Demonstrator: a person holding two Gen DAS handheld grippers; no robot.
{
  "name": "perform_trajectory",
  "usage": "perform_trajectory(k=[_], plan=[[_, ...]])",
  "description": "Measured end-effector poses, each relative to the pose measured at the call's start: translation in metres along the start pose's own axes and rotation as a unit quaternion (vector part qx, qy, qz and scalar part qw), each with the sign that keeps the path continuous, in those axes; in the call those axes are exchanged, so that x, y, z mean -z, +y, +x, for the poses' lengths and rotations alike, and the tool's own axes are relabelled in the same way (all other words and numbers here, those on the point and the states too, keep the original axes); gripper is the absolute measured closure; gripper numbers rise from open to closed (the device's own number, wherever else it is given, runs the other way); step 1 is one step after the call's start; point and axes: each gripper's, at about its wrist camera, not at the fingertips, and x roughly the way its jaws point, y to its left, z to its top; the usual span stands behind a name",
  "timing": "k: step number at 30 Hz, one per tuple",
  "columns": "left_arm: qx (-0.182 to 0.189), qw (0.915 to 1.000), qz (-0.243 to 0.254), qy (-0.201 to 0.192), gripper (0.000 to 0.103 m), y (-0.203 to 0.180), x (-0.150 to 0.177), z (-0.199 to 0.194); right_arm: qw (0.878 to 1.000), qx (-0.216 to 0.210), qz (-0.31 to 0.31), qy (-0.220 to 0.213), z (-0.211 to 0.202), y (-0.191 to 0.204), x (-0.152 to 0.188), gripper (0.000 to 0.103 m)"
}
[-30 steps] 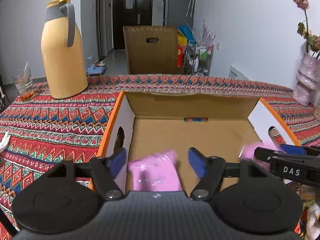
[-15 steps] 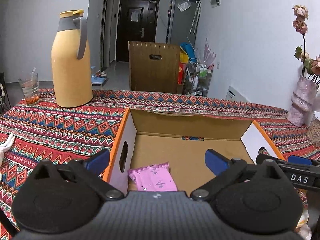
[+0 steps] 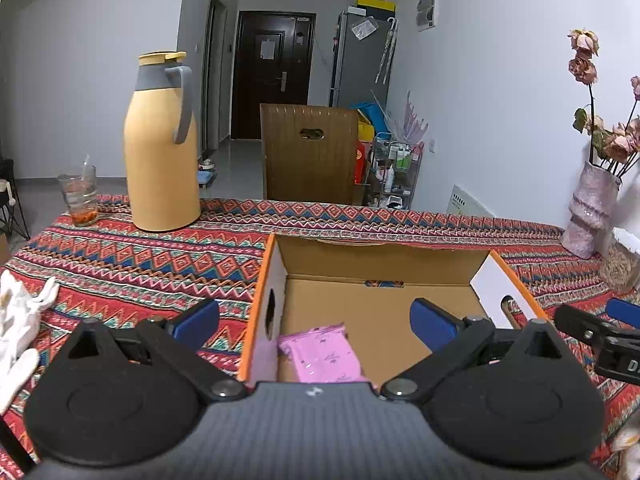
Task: Organize snacks
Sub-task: 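Carry both pink packs into the box and open both tools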
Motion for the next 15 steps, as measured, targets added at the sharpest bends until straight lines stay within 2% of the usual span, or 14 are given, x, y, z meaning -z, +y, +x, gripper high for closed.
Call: perform_trajectory(k=[7, 15], plan=[[-0.006, 0.9999, 0.006, 0.011, 0.000, 0.014, 0.019, -0.017, 1.000, -0.001, -0.010, 0.008, -0.030, 0.000, 0.021, 0.000], [-0.009, 0.9992, 0.008, 0.039, 0.000, 0.026, 0.057, -0.031, 1.000, -0.002, -0.012, 0.028, -0.048, -0.001, 0.052, 0.000]])
